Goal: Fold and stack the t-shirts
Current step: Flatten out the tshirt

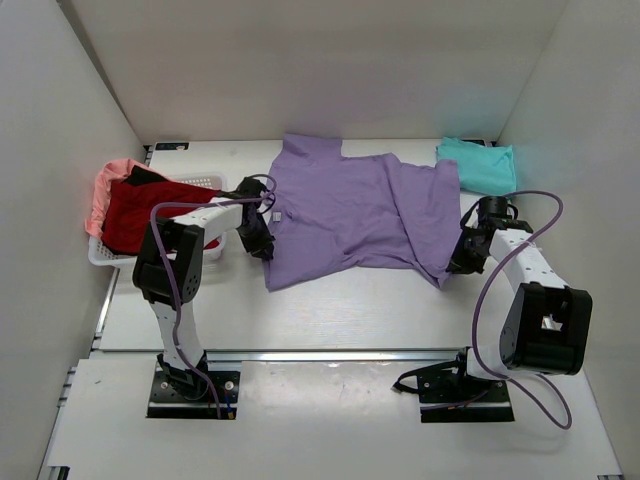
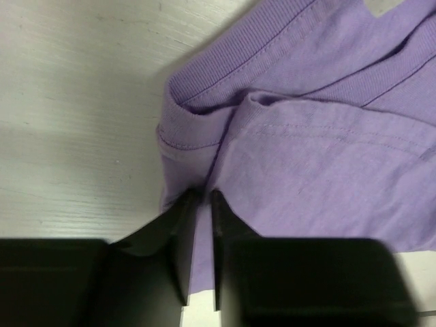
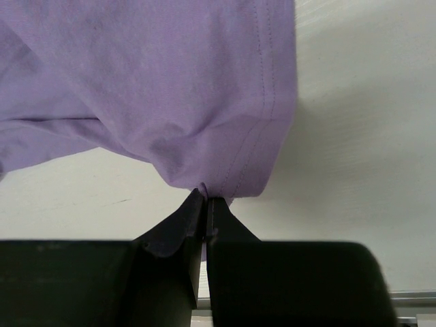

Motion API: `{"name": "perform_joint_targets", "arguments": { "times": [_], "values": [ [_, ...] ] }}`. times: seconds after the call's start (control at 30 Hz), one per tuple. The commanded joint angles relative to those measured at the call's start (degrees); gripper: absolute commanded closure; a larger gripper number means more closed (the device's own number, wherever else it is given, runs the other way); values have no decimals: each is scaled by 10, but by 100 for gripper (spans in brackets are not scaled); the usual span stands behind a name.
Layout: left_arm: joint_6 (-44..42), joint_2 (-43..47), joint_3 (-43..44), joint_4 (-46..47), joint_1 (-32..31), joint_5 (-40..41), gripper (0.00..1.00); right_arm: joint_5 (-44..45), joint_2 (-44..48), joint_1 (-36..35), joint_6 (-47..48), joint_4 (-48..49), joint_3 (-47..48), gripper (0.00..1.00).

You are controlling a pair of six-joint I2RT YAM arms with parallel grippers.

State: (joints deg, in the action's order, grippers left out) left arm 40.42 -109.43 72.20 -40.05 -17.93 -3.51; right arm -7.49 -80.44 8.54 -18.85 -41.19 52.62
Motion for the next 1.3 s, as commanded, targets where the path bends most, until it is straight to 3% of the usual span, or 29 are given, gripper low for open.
{"name": "perform_joint_targets", "arguments": {
  "times": [0.0,0.1,0.17,0.5,0.8,1.03,1.1,1.13,1.27],
  "values": [
    [-9,1,20,0,-3,11,78,5,11,10,6,6,11,99],
    [-6,2,27,-4,-3,6,96,10,13,14,10,6,13,100],
    [-9,9,34,-8,-3,1,100,12,17,23,14,5,13,100],
    [-15,104,109,-79,10,-41,100,51,51,51,44,-13,12,100],
    [-23,214,37,-112,58,-59,100,133,101,74,32,-62,-20,100],
    [-44,249,19,-113,45,-57,100,129,121,77,37,-68,-37,100],
    [-35,234,-8,-88,35,-83,81,115,123,78,36,-63,-44,100],
    [-35,224,-13,-79,21,-83,66,112,123,78,35,-64,-45,100],
    [-60,168,-18,-66,0,-35,61,113,138,76,37,-62,-65,98]
  ]
}}
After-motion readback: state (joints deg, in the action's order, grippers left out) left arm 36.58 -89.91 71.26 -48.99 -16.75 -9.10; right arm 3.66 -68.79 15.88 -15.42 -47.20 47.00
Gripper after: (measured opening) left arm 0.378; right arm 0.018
